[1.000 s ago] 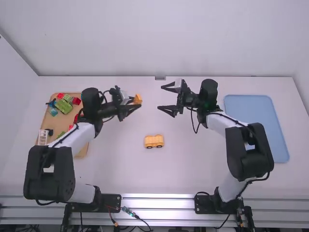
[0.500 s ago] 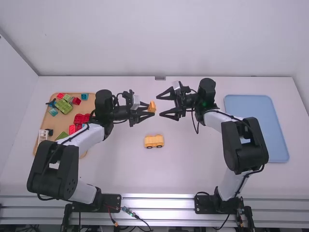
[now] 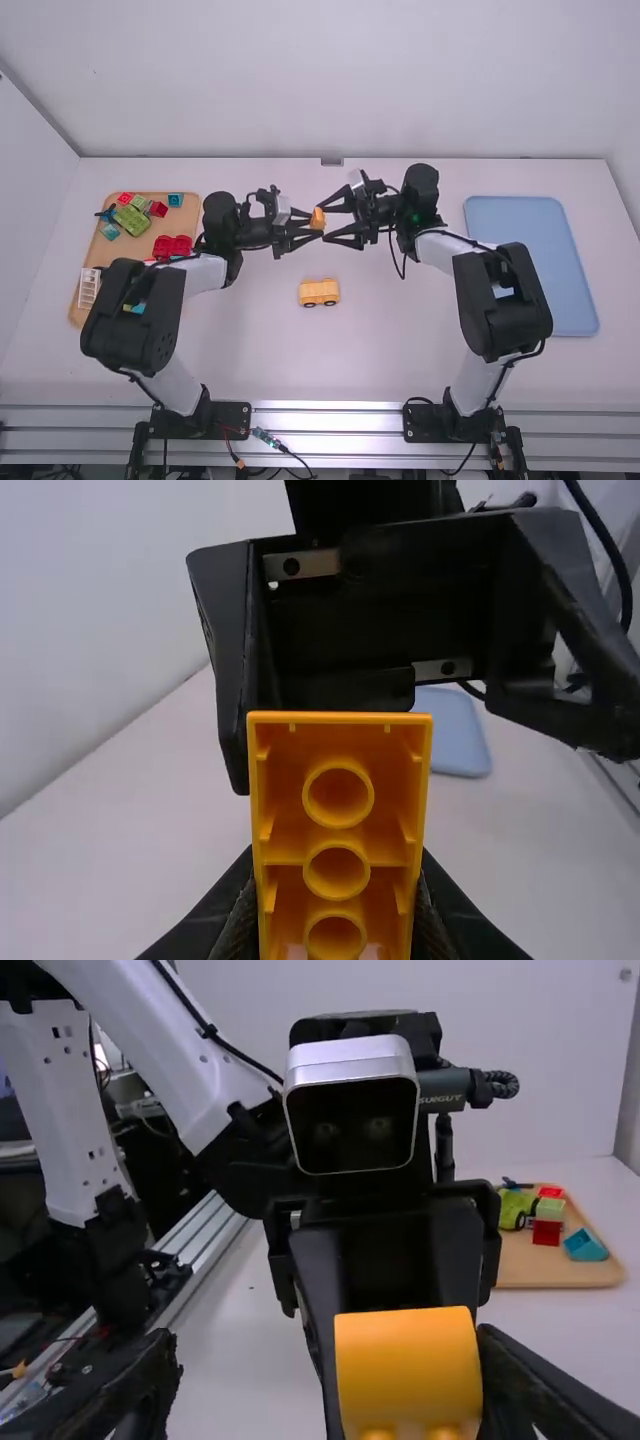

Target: Assemble lego blocks to make yellow taxi

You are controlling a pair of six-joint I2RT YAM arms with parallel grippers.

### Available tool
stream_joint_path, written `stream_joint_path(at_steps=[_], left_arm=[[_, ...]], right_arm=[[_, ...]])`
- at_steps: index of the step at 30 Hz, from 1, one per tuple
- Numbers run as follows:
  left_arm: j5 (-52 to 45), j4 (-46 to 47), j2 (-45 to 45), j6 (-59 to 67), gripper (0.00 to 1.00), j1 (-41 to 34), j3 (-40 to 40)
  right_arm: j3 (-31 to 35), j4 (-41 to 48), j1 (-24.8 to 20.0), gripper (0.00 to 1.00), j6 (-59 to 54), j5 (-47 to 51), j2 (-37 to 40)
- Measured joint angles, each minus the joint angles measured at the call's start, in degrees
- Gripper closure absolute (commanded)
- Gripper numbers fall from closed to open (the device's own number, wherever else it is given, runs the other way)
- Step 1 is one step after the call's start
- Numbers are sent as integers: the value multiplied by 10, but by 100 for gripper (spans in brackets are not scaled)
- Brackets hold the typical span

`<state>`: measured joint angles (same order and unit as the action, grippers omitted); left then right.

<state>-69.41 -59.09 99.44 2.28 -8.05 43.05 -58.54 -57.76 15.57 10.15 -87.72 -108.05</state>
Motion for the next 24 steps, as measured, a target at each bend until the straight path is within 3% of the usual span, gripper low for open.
stream_joint_path(at_steps=[6,9,14,16,24], left_arm=[[1,-28,3,-27,98,-1,0],[2,-44,3,-42,98,-1,0],[1,-48,3,-55,98,-2,0],[0,-48,3,-56,98,-2,0],[2,-51,3,-58,98,-11,0]], right_arm=[[0,16,0,30,-2,19,0],[0,15,0,40,-3,23,0],[0,15,0,41,-3,27,0],[0,14,0,47,-7,29,0],[0,18,0,48,-15,37,0]])
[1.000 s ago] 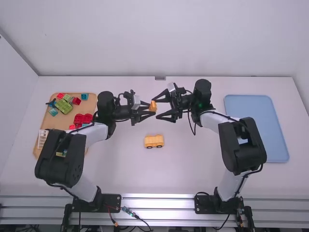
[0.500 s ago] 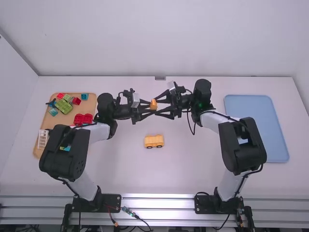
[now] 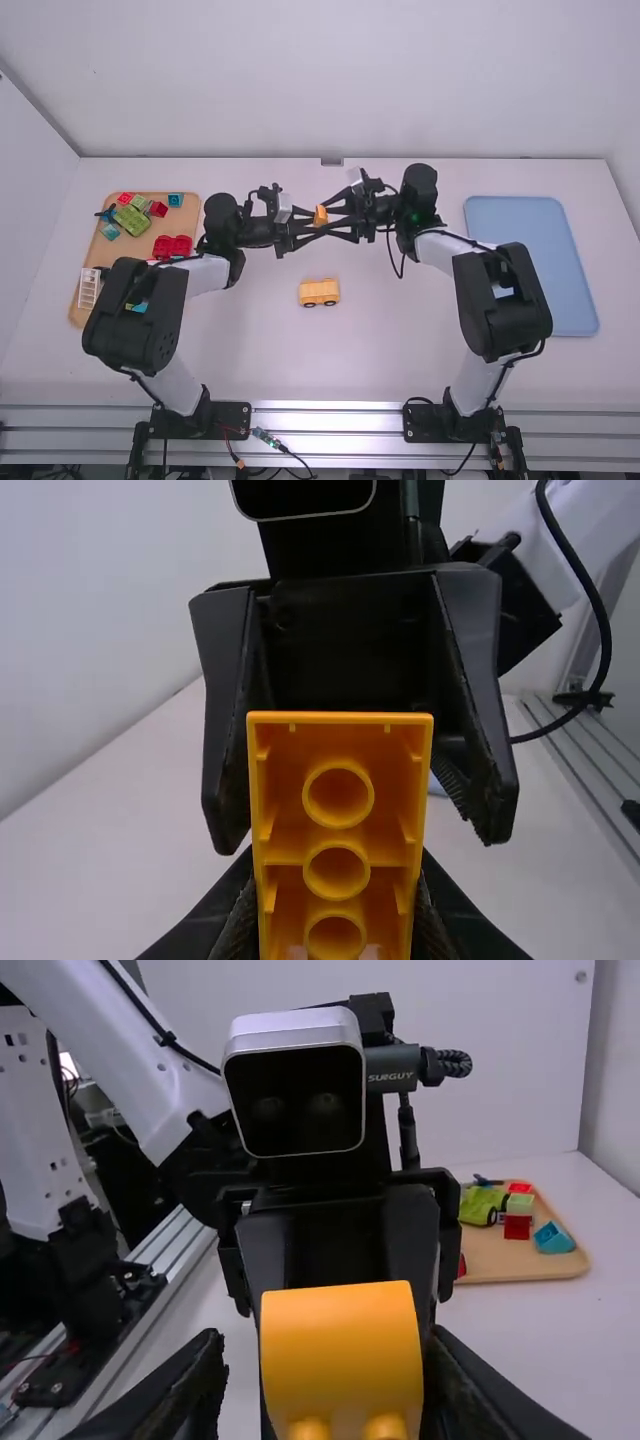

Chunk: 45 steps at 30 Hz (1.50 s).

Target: Assemble lego blocks to make yellow taxi

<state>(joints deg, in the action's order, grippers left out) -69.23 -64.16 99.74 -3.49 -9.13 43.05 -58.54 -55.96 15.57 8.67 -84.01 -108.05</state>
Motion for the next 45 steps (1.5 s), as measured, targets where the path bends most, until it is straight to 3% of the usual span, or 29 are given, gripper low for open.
stream_joint_path(at_steps=[14,22,25,26,27,28,29,37,40,45], left_arm=[[-2,0,0,-2,98,-1,0],[-2,-4,0,-15,98,-1,0],[-2,-5,3,-15,61,-1,0],[-3,-5,3,-13,41,-1,0],[-2,-7,3,-12,28,-1,0],[-1,-9,3,-11,4,-1,0],[-1,-9,3,-10,0,-1,0],[-1,53,3,1,1,9,0],[0,145,3,35,1,29,2],[27,379,3,138,1,75,36]], right_arm=[[0,0,0,68,-3,7,0],[0,3,0,74,-20,8,0],[-1,13,0,77,-29,8,0],[-1,19,0,78,-30,9,0],[-1,22,0,78,-30,9,0],[-1,25,0,78,-31,8,0],[-1,25,0,78,-31,7,0],[-1,25,0,83,-30,16,0],[-1,30,-4,84,-29,41,0],[-4,62,-15,89,-30,66,0]])
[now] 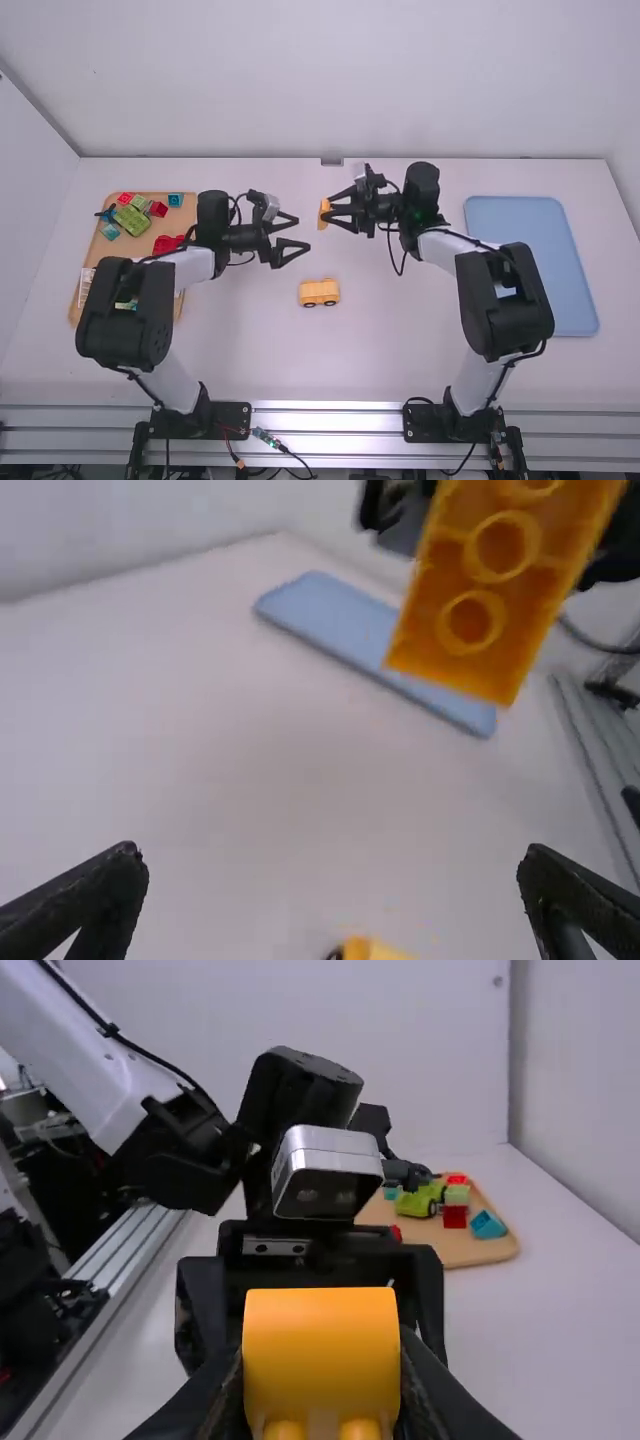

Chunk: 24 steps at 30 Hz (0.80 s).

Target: Assemble lego blocks to make yellow taxi

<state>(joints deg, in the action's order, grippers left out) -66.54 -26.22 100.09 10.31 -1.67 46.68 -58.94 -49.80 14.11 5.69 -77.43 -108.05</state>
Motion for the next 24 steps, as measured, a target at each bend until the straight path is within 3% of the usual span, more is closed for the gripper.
stream_joint_path(at_steps=[5,9,11,12,13,20,24], left_arm=[[48,225,0,103,1,35,78],[92,431,0,233,1,56,170],[115,487,0,288,1,60,201],[124,504,0,307,1,60,211],[145,534,0,349,1,61,230],[228,573,0,471,1,62,271],[249,563,0,494,1,63,277]], right_arm=[[-35,175,-15,90,-48,34,0],[-103,443,-15,93,-161,123,0],[-143,574,-5,94,-231,170,0],[-152,590,-3,96,-240,180,0],[-182,678,7,97,-288,216,0],[-294,984,47,96,-477,438,0],[-293,1052,68,96,-567,548,0]])
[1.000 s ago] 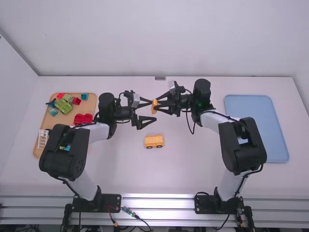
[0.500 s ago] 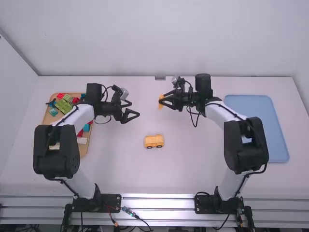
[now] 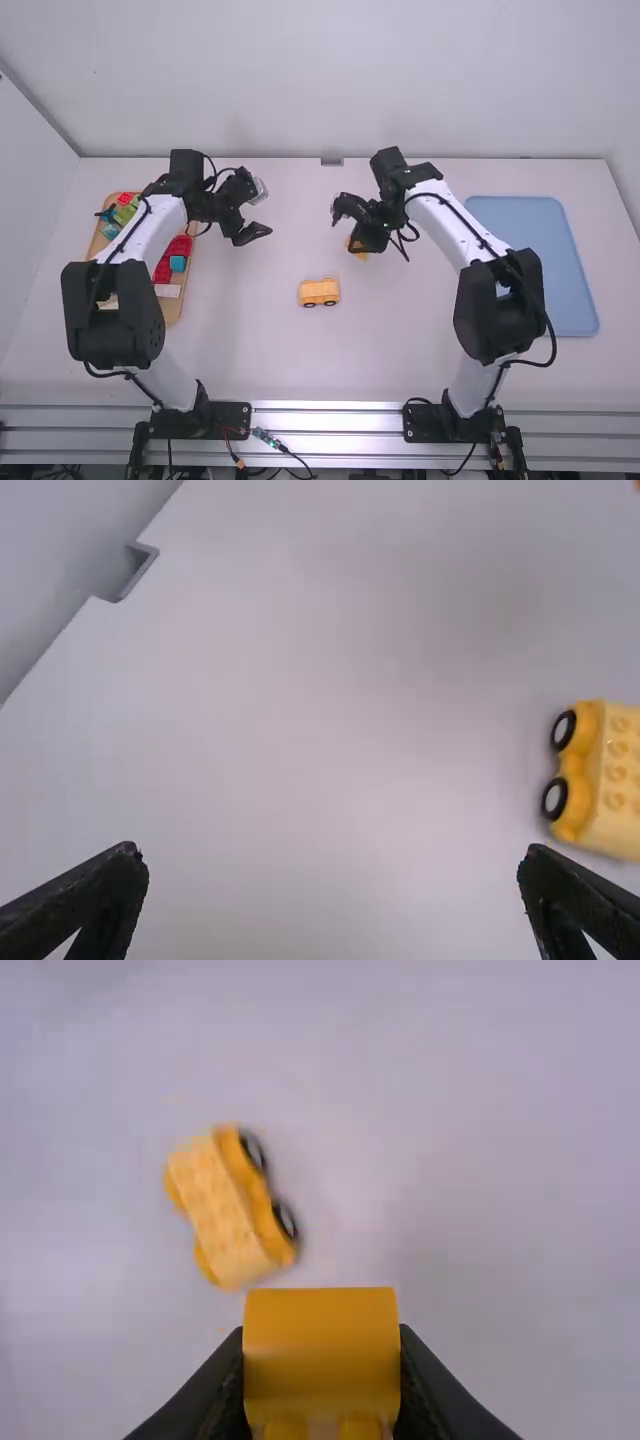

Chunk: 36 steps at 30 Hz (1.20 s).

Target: Assemble lego blocks to make yellow taxi

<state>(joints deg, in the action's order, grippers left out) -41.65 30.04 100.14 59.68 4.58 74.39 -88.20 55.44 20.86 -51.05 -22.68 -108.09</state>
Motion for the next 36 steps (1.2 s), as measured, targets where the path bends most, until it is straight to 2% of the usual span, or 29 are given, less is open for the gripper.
stream_joint_path(at_steps=[3,8,12,14,19,30,36], left_arm=[[5,-1,0,7,1,2,0],[10,0,0,10,1,13,0],[10,2,0,10,1,24,0],[9,5,0,10,1,30,0],[-2,9,0,10,1,37,0],[-7,9,0,10,1,40,0],[-7,10,0,10,1,40,0]], right_arm=[[12,-2,13,93,-30,59,0],[71,-12,34,86,-60,148,0],[126,-53,52,95,-63,204,0],[156,-88,62,96,-63,222,0],[199,-135,77,88,-63,231,0],[239,-197,95,87,-59,185,0],[250,-221,93,83,-57,171,-3]])
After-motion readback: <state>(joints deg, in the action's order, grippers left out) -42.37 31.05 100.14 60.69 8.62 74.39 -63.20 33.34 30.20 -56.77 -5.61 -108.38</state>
